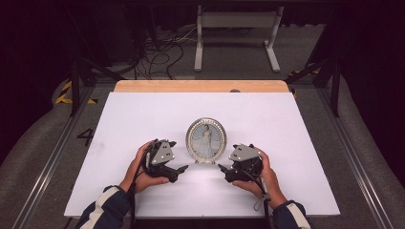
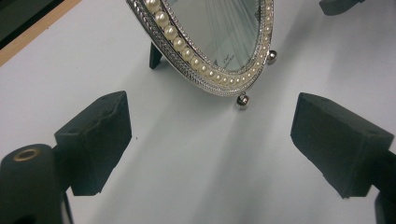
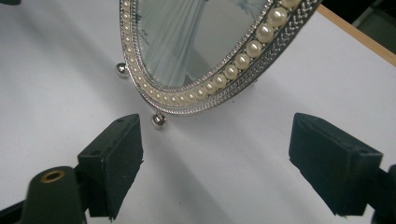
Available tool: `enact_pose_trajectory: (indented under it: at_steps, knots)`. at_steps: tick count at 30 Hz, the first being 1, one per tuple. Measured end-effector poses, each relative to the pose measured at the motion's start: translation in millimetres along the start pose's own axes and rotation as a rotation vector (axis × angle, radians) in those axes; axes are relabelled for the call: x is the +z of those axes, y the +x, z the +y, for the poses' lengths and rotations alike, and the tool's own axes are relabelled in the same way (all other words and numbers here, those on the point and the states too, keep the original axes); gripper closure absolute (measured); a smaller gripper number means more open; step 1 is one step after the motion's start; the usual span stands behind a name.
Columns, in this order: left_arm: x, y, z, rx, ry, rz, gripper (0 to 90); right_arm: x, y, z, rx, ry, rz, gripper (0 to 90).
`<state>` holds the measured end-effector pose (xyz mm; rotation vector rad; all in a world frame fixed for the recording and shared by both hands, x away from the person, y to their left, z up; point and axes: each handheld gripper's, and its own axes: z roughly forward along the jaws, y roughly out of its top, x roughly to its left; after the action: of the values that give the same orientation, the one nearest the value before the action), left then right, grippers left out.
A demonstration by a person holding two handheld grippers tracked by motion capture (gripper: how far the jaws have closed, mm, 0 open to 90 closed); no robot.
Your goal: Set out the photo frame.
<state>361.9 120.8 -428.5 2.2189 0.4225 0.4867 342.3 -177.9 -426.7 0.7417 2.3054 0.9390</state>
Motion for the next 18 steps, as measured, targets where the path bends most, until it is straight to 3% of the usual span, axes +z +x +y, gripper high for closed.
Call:
enact_pose_trajectory:
  at_steps: [18]
  knots:
    - [-13.1,-3.6,-15.9,0.021,0.036,0.024,10.0,-10.7,-2.7,-15.8,0.000,0.000,-0.002,16.3]
